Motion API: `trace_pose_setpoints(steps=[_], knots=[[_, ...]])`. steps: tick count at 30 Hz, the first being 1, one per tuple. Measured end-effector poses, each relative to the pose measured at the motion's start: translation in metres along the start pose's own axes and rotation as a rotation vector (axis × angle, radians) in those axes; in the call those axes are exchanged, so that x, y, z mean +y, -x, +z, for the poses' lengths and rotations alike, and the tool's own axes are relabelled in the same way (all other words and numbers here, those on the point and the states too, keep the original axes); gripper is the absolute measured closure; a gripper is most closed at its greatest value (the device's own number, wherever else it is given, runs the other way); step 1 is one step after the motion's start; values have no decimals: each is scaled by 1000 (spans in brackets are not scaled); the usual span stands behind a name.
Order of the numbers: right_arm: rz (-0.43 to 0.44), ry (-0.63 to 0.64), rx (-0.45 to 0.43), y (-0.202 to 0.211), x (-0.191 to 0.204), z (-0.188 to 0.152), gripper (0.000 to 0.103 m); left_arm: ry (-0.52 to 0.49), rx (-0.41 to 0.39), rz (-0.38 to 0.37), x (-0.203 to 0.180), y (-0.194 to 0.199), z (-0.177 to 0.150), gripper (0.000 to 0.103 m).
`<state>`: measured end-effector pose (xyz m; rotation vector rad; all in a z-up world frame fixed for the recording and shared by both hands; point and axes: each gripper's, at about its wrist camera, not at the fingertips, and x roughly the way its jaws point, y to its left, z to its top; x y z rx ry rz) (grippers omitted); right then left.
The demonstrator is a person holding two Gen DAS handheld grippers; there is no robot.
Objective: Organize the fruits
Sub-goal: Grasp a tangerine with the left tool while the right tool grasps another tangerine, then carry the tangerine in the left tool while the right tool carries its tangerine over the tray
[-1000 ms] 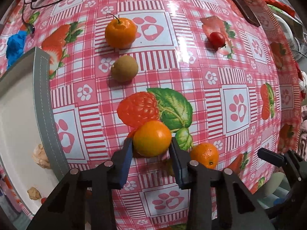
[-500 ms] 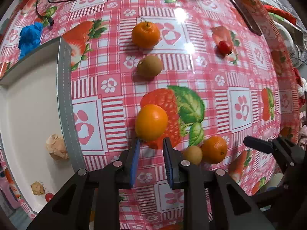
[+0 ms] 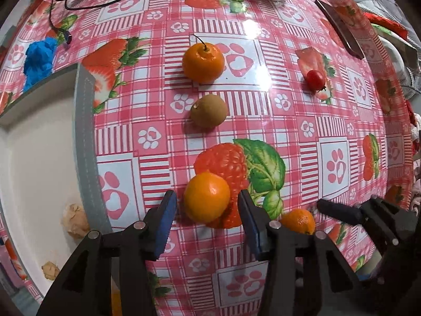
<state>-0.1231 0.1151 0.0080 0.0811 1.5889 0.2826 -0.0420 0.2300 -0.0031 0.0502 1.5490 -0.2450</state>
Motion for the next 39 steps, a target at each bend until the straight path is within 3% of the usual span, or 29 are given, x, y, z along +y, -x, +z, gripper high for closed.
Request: trace_pose_setpoints(steps=[3,5,7,8,13,14,15,21,27,29,32,39], knots=[[31,8,-5,6,4,3,45,-14,-5,28,-13,-11,7,66],[19,29,-13,9,11,4,48,-14,0,10,-14,-13,8,66],[19,29,-16,12,11,4,65,-5,-4,5,-9,-10,5,66],[34,17,-12,13,9,3,66,-1,-7,3,-5,-6,2,66],[96,-15,-7,19,-9,1,62,3,-14,-4,0,1,-8,66],[93,-4,-1,20,-9,0,44,6,-15,-6,3,3,-11,66],[79,9,-10,21,-9,-3,33,9,-18,-10,4,6,-13,66],[64,23,-3,10,-6,-12,33,15,-43,-35,13,31,-26,66],[29,46,-3,0,12,1,34,28,-57,-51,19,53,-41,66],[27,46,3,-6,17,6,40,35,-60,-55,22,58,-46,66],[33,46,8,-8,22,12,64,46,-67,-58,30,65,-54,66],[50,-22,11,0,9,13,64,72,-93,-48,43,84,-65,66]])
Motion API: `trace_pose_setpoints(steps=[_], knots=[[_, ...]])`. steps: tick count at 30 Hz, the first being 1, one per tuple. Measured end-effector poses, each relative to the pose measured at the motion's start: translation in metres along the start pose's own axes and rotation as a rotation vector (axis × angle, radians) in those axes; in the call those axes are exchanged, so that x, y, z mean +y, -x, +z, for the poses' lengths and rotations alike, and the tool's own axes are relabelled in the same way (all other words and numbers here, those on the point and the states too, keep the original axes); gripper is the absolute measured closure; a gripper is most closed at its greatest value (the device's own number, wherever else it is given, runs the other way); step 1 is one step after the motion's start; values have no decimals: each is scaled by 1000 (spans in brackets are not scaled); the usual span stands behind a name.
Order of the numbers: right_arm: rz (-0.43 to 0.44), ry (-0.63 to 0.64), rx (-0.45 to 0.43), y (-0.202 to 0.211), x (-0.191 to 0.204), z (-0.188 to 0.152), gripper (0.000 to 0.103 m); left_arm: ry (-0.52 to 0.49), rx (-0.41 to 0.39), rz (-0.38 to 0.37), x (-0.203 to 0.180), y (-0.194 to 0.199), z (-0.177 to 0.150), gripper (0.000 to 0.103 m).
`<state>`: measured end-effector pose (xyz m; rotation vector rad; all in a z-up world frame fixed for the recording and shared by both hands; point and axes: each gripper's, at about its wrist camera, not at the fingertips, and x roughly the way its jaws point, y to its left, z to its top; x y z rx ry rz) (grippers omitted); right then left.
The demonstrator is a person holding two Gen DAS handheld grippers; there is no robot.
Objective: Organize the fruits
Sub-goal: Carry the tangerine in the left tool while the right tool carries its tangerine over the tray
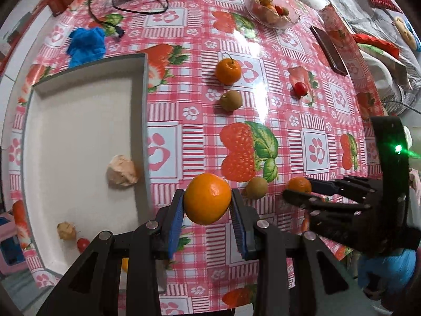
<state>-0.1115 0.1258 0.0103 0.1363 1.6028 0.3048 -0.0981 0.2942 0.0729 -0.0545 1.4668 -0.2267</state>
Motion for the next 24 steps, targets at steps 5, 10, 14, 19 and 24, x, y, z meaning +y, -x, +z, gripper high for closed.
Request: trace_pose_setpoints(steps=[5,10,14,19,24], knots=[[8,-20,-19,17,0,5,64,30,-12,4,16,14,-8,66],[18,-2,-48,34,12,12,64,60,-25,15,32,24,-14,66],[27,47,-67,44,35,20,64,91,-47,28,51,34,-17,66],[41,121,-78,45,71,34,64,137,-70,57,81,43,-18,66],[56,194,-76,46,108,45,64,174,-75,74,108,44,-20,66]])
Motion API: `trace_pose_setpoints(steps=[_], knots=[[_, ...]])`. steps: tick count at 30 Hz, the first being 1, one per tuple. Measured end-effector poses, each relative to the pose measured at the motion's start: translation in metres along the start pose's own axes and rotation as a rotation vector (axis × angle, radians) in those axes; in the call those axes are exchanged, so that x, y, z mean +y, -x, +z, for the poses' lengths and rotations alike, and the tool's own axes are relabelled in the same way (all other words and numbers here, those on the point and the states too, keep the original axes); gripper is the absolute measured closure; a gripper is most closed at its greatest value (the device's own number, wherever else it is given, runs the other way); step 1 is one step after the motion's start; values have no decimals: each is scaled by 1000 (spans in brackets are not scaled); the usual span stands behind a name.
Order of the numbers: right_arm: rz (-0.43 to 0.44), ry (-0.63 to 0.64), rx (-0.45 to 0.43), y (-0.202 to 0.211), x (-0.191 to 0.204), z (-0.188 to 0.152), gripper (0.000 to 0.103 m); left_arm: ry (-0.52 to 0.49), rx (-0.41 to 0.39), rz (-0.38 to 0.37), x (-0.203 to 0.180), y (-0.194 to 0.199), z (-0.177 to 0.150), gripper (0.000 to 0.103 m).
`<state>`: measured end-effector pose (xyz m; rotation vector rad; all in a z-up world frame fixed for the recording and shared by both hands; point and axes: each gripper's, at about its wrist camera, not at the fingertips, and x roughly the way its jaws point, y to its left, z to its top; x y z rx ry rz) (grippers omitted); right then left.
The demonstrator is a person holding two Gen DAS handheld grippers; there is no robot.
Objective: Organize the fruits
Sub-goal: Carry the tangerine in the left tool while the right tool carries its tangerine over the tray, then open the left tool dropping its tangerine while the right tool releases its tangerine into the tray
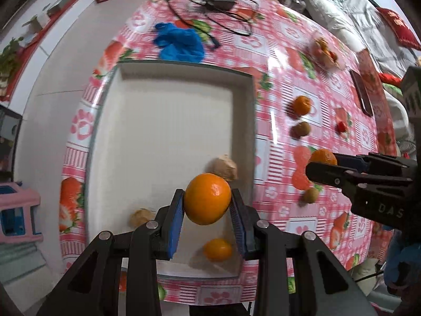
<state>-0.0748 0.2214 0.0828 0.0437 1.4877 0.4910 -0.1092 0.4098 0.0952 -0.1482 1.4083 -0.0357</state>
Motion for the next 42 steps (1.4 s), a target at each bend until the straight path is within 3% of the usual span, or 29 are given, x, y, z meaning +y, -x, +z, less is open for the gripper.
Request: trace_pose_setpoints(steps=[17,40,42], knots=[[5,110,110,-62,79,35,64,39,70,38,53,-30,-7,66],[-4,109,179,-94,91,34,63,22,116,45,56,-44,-16,65],[1,104,177,-94,91,33,63,16,115,45,53,-44,-15,61]])
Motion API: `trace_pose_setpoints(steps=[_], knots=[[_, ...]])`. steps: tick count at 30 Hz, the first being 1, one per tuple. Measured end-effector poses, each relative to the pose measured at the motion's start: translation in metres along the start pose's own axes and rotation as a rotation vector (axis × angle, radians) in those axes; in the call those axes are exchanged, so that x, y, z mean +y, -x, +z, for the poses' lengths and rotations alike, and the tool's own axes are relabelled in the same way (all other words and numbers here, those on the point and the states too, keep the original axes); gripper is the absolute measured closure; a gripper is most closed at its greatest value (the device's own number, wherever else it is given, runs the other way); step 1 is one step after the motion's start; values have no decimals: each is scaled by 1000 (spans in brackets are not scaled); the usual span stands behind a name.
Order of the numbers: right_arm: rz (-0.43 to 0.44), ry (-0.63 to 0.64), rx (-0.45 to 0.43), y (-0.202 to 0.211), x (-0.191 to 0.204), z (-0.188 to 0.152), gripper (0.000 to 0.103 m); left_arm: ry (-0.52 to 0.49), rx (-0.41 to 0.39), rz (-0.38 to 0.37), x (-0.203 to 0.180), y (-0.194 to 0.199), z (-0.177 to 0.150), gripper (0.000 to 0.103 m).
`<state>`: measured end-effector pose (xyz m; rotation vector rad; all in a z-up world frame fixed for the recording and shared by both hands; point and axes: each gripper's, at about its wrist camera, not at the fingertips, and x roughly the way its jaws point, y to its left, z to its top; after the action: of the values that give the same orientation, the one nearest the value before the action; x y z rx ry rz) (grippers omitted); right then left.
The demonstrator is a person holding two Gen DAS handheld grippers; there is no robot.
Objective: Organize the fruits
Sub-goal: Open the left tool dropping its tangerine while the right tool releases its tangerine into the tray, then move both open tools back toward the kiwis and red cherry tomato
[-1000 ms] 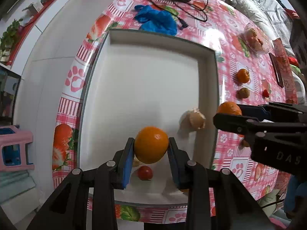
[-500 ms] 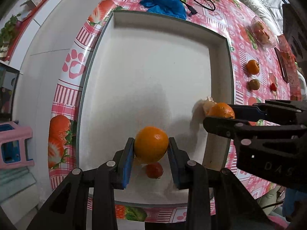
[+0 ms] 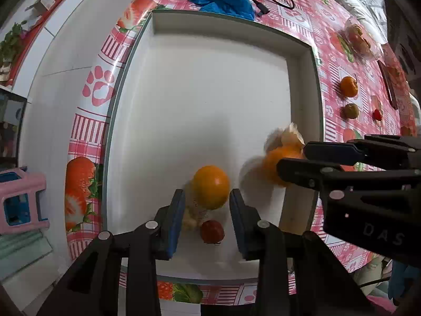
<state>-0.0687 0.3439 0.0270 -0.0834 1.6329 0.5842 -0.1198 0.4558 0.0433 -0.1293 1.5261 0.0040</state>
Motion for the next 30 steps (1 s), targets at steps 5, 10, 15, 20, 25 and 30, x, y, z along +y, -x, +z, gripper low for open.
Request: trace_pose_setpoints(steps=[5,10,15,20,25,30], knots=[[18,-3,-9,5,-1,-1,56,2,-17,17,-4,5,-1,37],[25,-7,-19,10,-2,-5,52,-3,-11,31,-4,8,0,30],[26,-24,-58,24,-8,-8,17,-16,-8,43,-13,11,2,26],[19,-54,-89,37,-22,-15,11,-41,-13,53,-33,17,5,25],[-10,-105,-132,54,-47,-27,0,-83,-31,44,-59,27,12,25],[-39,-222,-169,70,-91,-46,0,-140,-54,16,-88,34,20,25]])
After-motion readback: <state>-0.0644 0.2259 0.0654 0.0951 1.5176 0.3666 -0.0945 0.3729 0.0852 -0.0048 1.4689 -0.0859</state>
